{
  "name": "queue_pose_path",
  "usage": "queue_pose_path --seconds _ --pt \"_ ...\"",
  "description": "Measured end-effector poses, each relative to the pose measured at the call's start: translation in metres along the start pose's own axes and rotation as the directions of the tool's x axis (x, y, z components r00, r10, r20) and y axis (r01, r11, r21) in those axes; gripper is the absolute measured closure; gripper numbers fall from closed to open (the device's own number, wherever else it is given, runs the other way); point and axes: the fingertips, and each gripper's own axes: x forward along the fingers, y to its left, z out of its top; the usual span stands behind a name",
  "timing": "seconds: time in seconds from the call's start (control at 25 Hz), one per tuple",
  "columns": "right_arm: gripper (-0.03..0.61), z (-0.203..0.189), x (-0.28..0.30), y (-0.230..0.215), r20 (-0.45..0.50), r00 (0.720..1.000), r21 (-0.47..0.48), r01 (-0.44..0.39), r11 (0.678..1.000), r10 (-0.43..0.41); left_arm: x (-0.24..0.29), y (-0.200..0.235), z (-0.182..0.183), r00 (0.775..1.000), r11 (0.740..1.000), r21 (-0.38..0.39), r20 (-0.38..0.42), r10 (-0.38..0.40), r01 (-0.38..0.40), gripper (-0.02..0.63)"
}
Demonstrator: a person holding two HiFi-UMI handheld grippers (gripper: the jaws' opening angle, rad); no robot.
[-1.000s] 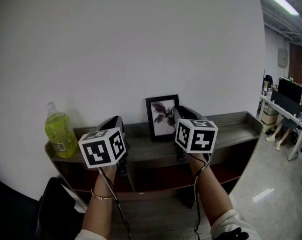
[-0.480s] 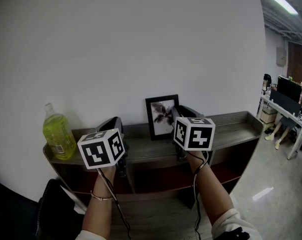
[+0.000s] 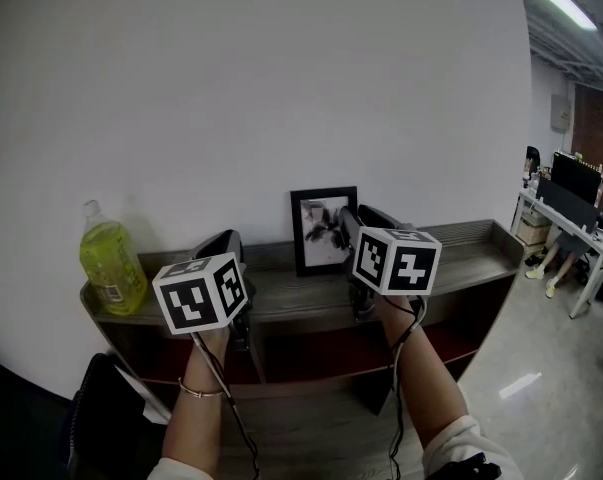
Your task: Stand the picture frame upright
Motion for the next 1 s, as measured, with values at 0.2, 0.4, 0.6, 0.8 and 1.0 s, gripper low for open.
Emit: queue_pose_path --seconds 0.2,0.4,0.6,0.8,1.0 --pt "0.457 0.002 -0.005 -0.001 0.010 1.000 -0.008 0.009 1.000 -0.009 -0.003 -0.002 0.000 1.000 1.000 -0.001 0.001 0.003 -0.003 0.601" --pt "0.457 0.002 -0.011 -0.002 0.022 1.000 0.006 0.012 1.000 -0.012 -0.008 -0.003 0.000 1.000 1.000 -0.002 0.004 0.005 -0.005 0.601" --pt "0.457 0.011 -0.025 -0.001 0.058 0.998 0.000 0.010 1.000 -0.010 -0.020 -0.010 0.006 1.000 1.000 -0.001 0.024 0.010 -0.010 0.601" --pt "0.457 0.012 -0.047 -0.001 0.058 0.998 -0.001 -0.028 1.000 0.028 -0.036 -0.018 0.000 0.999 1.000 -0.013 0.026 0.027 -0.027 0.601" --pt "0.457 0.005 -0.073 -0.007 0.040 0.999 -0.032 -0.030 0.999 0.032 -0.057 -0.028 -0.007 0.998 0.997 -0.048 0.031 0.057 -0.055 0.601"
